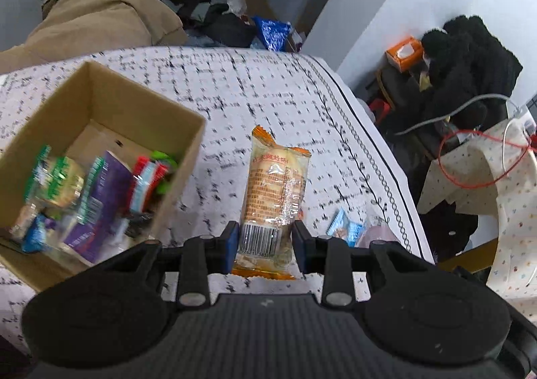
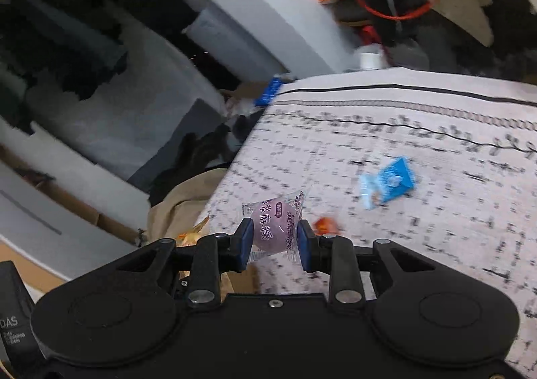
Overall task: Organize snacks
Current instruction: 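Carry the pink packet and bread stick into the box and release both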
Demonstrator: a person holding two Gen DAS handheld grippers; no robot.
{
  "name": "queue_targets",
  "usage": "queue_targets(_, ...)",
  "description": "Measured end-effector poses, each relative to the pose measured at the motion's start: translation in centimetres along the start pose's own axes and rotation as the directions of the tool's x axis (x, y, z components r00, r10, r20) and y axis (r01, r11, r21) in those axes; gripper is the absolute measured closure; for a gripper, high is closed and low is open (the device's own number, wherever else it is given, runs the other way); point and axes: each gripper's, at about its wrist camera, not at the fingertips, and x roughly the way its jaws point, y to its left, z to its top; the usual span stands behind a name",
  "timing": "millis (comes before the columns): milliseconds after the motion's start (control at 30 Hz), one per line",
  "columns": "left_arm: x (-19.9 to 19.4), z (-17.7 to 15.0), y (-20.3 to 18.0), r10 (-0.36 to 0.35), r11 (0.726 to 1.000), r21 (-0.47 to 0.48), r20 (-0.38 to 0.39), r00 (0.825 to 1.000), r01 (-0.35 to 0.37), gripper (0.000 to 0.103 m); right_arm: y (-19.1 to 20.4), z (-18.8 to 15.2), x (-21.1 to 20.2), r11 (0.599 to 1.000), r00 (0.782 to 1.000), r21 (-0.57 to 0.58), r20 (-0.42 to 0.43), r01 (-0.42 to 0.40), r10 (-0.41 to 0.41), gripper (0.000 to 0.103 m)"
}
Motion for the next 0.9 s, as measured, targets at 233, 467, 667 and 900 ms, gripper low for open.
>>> queue_targets(233,-2.8,2.1,3.0,0.009,0.999,-0.043,0.052,0.999,-0.006,0.070,2.9,-1.1,1.0,0.996,0.998,-0.061,-0.019,-0.063,0.062,0.075)
queue_targets(467,-4.7,4.2,6.9,0.027,0.996,-0.092,0.091,0.995,-0.019,0.070,5.9,-2.7,2.2,0.985,0.992,-0.124,-0.060,-0.122,0.115,0.075)
queue_targets(667,-5.3,5.3,10.4,0.041,0.991,-0.128,0.096,0.995,-0.029,0.070,8.3,-4.2,3.7,0.973,0.985,-0.173,-0.097,-0.155,0.140,0.075)
queue_targets(900,-4.5,6.7,14.0,0.034,0.985,-0.174,0.072,0.997,-0.022,0.070,10.1,-5.6,5.5,0.962,0.982,-0.214,-0.125,-0.169,0.145,0.075)
